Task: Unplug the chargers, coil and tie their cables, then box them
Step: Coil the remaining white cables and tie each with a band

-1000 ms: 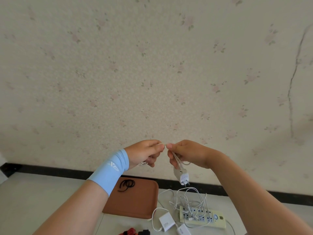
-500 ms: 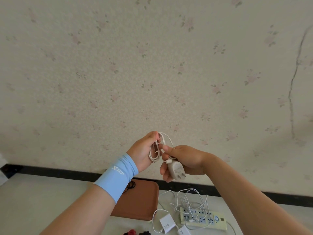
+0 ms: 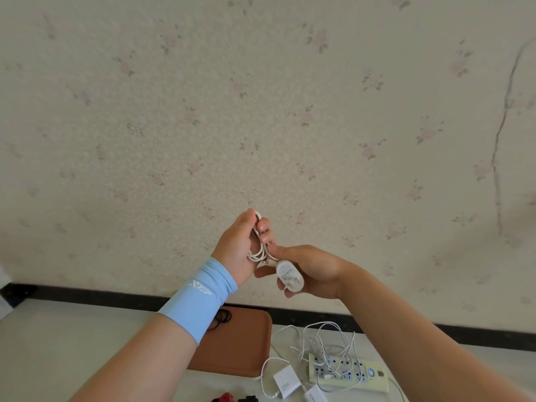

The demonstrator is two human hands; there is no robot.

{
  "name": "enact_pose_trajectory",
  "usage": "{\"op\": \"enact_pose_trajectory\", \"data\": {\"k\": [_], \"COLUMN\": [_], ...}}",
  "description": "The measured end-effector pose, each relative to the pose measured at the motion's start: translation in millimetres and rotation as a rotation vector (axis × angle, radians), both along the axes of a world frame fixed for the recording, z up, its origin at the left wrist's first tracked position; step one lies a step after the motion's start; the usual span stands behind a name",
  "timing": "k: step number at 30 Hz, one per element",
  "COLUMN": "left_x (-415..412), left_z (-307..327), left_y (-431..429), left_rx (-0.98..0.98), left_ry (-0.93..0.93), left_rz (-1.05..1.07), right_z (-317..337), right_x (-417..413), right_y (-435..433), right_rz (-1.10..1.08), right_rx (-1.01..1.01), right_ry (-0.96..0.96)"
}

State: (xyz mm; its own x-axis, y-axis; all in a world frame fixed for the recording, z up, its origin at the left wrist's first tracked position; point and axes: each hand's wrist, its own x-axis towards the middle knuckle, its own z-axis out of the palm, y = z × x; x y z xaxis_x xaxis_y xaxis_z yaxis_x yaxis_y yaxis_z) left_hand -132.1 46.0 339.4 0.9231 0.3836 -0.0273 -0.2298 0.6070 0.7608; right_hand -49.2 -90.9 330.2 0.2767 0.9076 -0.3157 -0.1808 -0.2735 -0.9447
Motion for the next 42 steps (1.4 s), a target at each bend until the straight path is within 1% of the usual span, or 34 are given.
{"op": "enact_pose_trajectory", "data": {"k": [3, 5, 7, 10, 11, 14, 16, 19, 21, 23, 25, 27, 29, 31, 33, 37, 40, 42], "left_x": [0.5, -1.2, -2.0, -1.3, -1.1, -2.3, -5.0, -7.3, -8.8, -10.9, -14.1, -15.4, -14.2, -14.1, -14.9, -17.7, -19.8, -20.4], "left_z": [3.4, 3.1, -0.2, -4.1, -4.5, -4.7, -3.5, -5.8, -9.0, -14.0, -18.6, -20.4, -17.7, -15.3, -14.4, -14.6, -11.8, -11.4], "left_y": [-5.1, -9.5, -13.6, -18.3, -19.2, -17.4, -12.9, -3.7, 2.9, 6.1, 4.5, 2.7, 2.6, 5.3, 9.5, 15.4, 16.7, 20.3], "left_rx": [0.168, 0.335, 0.492, 0.581, 0.592, 0.564, 0.579, 0.622, 0.635, 0.588, 0.467, 0.365, 0.396, 0.428, 0.461, 0.611, 0.584, 0.542], "left_ry": [0.045, 0.087, 0.108, 0.082, 0.079, 0.076, 0.077, 0.078, 0.097, 0.127, 0.117, 0.082, 0.063, 0.053, 0.052, 0.113, 0.134, 0.151], "left_rz": [0.075, 0.092, 0.088, 0.096, 0.094, 0.029, -0.017, -0.086, -0.164, -0.315, -0.464, -0.532, -0.524, -0.491, -0.463, -0.413, -0.334, -0.296], "right_z": [1.0, 0.9, 0.3, -2.4, -3.0, -1.5, 0.1, 0.3, 0.0, -1.3, -3.0, -3.1, -2.5, -3.6, -5.8, -8.2, -8.0, -6.9], "right_x": [2.4, 4.4, 4.4, 4.3, 4.6, 4.5, 5.6, 6.9, 7.3, 6.9, 6.5, 6.4, 5.5, 4.6, 4.8, 8.5, 10.0, 11.1], "right_y": [0.0, -0.1, 0.8, 3.4, 4.2, 4.0, 1.8, -2.7, -5.7, -6.8, -6.1, -4.9, -4.0, -2.9, -2.9, -3.6, -2.5, -2.3], "right_rz": [-0.005, 0.028, -0.004, -0.078, -0.073, -0.047, -0.03, 0.025, 0.041, 0.052, 0.085, 0.136, 0.18, 0.194, 0.187, 0.138, 0.101, 0.131], "right_rx": [0.028, 0.052, 0.046, -0.009, -0.022, -0.036, -0.039, -0.012, 0.026, 0.078, 0.139, 0.199, 0.219, 0.185, 0.134, 0.063, 0.069, 0.043], "right_ry": [0.019, 0.001, -0.103, -0.324, -0.344, -0.283, -0.297, -0.302, -0.249, -0.148, -0.031, 0.067, 0.155, 0.214, 0.232, 0.265, 0.301, 0.297]}}
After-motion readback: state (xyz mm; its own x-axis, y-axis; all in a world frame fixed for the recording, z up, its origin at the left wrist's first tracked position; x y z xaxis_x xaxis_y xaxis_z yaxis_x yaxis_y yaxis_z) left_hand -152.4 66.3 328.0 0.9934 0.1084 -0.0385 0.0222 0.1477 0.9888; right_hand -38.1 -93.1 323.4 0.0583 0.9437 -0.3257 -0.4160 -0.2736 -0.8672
